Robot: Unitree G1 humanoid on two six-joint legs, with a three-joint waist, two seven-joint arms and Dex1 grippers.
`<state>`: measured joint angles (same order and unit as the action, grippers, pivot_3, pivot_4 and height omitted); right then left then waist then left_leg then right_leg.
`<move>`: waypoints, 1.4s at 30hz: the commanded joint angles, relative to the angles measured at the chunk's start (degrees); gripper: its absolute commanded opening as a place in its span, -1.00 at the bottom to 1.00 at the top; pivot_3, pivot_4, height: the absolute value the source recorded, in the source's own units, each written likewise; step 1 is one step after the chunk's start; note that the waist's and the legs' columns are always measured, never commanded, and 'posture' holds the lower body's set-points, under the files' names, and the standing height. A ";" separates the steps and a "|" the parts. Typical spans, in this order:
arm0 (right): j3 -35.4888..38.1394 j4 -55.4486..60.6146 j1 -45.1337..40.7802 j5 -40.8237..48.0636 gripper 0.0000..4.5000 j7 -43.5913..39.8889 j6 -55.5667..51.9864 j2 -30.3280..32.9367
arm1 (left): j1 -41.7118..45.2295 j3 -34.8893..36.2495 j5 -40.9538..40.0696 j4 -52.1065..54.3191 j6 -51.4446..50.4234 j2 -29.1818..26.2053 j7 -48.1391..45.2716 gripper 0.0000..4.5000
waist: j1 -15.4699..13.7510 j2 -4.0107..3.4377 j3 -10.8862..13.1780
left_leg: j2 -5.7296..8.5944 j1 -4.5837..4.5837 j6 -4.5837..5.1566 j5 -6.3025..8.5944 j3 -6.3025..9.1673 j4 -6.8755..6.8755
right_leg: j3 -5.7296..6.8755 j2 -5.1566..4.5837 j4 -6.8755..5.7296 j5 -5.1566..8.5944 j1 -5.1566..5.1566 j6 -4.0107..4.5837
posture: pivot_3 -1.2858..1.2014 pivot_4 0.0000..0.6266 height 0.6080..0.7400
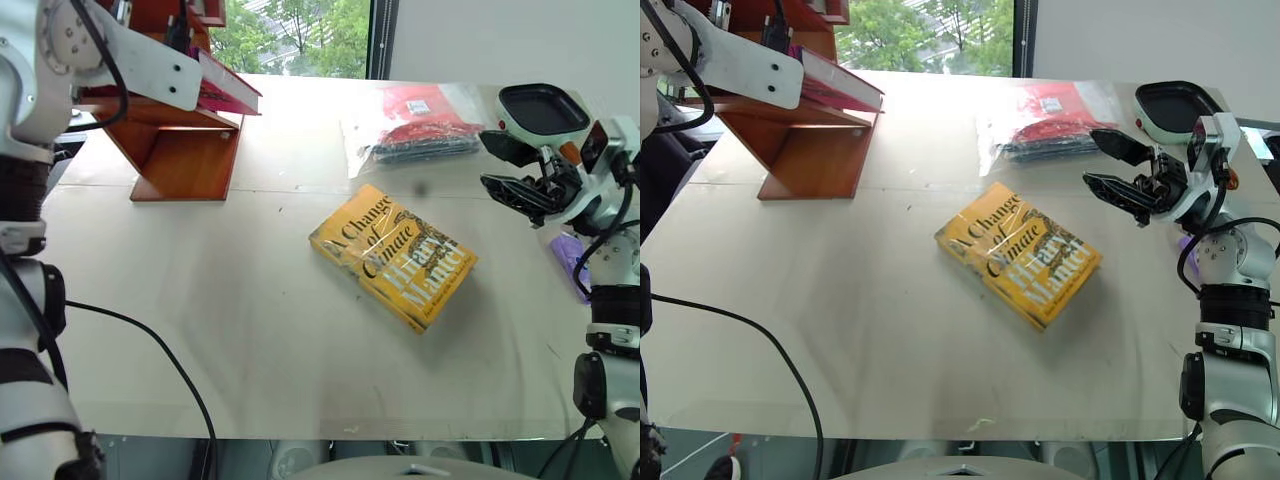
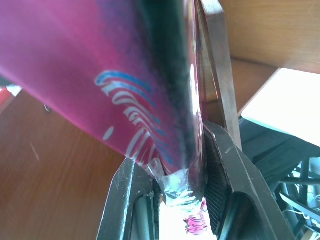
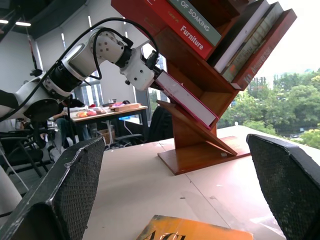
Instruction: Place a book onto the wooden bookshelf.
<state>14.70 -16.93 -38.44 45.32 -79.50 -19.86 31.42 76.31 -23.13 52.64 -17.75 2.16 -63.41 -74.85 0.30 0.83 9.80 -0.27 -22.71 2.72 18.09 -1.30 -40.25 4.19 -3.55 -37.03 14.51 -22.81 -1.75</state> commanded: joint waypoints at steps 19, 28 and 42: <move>2.61 3.27 1.68 0.82 1.00 0.81 1.09 0.46 | -0.61 5.78 -1.61 5.94 -2.66 -4.04 -8.29 0.99 | 0.16 0.00 0.00 | 0.00 0.00 0.00 0.00 0.02 -0.01 | 0.03 -0.02 -0.04 0.00 0.00 0.00 | 0.03 -0.52 1.00; 2.01 3.47 2.77 -0.35 1.00 -0.37 1.74 1.20 | -9.96 18.10 -16.55 16.86 -12.34 -3.33 -9.89 0.99 | 0.16 -0.04 -0.03 | -0.01 0.01 0.00 0.00 0.11 -0.09 | -0.03 -0.08 -0.06 0.00 0.06 0.00 | 0.03 -0.52 1.00; 1.78 3.42 18.02 -12.29 1.00 8.19 10.30 2.22 | -47.40 51.35 -44.33 53.97 -58.93 37.27 6.78 0.99 | 0.02 -0.55 -0.75 | -0.10 0.09 -0.01 -0.01 0.19 -0.09 | -0.23 -0.12 0.02 -0.01 0.22 0.01 | 0.03 -0.52 1.00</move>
<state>15.54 -12.72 -23.26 37.23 -74.97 -13.16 32.71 34.82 24.04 10.42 33.65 -60.15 -28.55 -72.65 0.32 0.28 9.05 -0.36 -22.54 2.70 18.09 -1.18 -40.41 3.86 -3.76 -37.08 14.51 -22.56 -1.74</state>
